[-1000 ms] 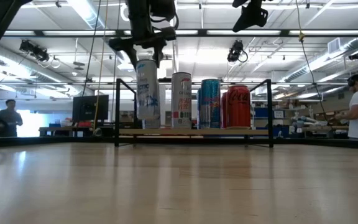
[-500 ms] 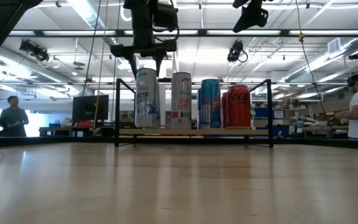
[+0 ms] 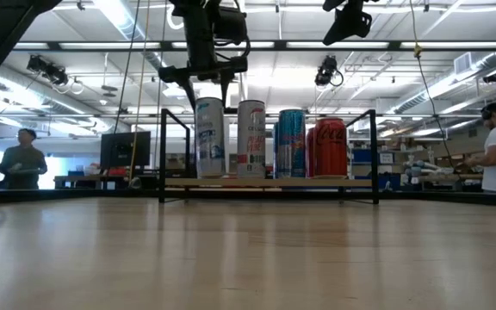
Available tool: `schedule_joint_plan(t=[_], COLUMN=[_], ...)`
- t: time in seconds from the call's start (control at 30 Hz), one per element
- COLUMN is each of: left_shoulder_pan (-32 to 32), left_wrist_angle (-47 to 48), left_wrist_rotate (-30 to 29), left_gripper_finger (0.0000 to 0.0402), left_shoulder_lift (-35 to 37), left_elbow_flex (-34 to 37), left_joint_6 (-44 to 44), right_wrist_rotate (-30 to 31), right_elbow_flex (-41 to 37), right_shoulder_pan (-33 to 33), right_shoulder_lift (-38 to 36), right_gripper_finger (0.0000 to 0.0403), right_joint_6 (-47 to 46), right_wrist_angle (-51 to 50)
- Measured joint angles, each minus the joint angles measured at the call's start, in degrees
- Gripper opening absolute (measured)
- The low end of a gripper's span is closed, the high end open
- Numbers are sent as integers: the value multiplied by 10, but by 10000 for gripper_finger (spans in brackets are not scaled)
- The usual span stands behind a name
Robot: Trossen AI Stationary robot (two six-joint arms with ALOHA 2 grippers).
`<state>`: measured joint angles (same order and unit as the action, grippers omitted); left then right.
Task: Place canned beverage on shelf
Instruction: Put the white and blue soda can on the shelf aligned with the other white and blue soda can
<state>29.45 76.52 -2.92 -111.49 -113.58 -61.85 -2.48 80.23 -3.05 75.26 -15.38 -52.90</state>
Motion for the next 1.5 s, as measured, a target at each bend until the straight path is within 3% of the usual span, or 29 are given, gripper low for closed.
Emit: schedule_joint_plan(t=[0.63,1.0,1.5], left_shoulder_pan=[0,0,2], left_wrist_angle=[16,13,12], left_wrist_rotate=[-10,-9,-9], left_gripper_finger=[261,294,297], left_shoulder_lift=[0,0,0], left_elbow_flex=[0,0,0], left_joint_6=[26,57,56], right_wrist_rotate=[-1,-2,-2], right_elbow_flex=[0,0,0], right_shoulder_pan=[0,0,0], right_shoulder_lift=[0,0,0], right_gripper_finger=[346,346,346], right_joint_6=[0,0,-1], right_wrist_angle=[0,0,-13])
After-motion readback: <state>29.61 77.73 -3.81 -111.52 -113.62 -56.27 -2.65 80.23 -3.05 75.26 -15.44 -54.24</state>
